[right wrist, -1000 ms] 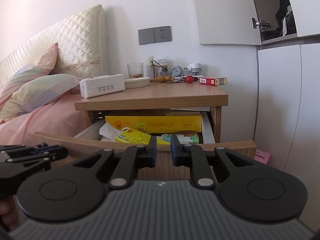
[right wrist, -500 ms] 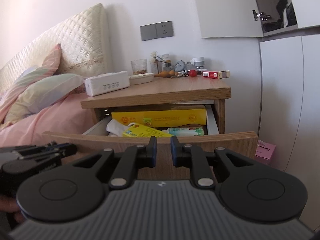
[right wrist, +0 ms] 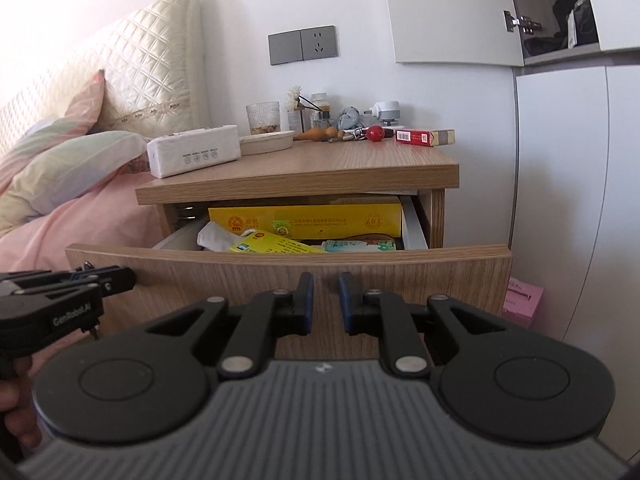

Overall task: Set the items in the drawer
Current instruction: 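Push the drawer shut with the closed left tool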

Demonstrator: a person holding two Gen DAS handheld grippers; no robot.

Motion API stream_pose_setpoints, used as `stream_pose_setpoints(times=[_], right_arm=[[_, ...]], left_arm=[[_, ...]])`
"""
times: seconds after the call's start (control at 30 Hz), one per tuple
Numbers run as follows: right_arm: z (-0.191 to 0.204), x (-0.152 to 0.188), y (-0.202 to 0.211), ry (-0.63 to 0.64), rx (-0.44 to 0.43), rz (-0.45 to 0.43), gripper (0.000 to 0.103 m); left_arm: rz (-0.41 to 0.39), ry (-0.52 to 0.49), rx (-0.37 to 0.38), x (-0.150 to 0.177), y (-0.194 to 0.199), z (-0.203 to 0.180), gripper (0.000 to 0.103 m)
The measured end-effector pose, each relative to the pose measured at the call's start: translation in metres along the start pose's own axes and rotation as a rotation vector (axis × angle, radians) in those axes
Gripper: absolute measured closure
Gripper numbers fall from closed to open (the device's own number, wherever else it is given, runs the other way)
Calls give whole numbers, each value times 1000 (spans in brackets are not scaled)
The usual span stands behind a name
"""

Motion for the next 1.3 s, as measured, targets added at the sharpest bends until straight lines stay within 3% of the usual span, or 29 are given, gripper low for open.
stream_pose_setpoints(times=[0.4, 0.8, 1.3], right_arm=[[-11, -12, -38, 8, 5, -31, 86], [-21, -21, -76, 27, 6, -95, 87], [-35, -38, -129, -41, 29, -117, 87]], left_arm=[[30, 13, -11, -12, -43, 0, 94], [24, -44, -39, -25, -83, -8, 94], [11, -55, -18, -41, -136, -9, 94]])
Point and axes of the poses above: each gripper's, at about its wrist camera, not at the fingertips, and y roughly against the way its jaws point, z to its left, x to its underside, the point moved 10 cm from there along -y, roughly the way its jaws point, and after that the axes turned 4 degrees about -x, right-handed, at the moved point
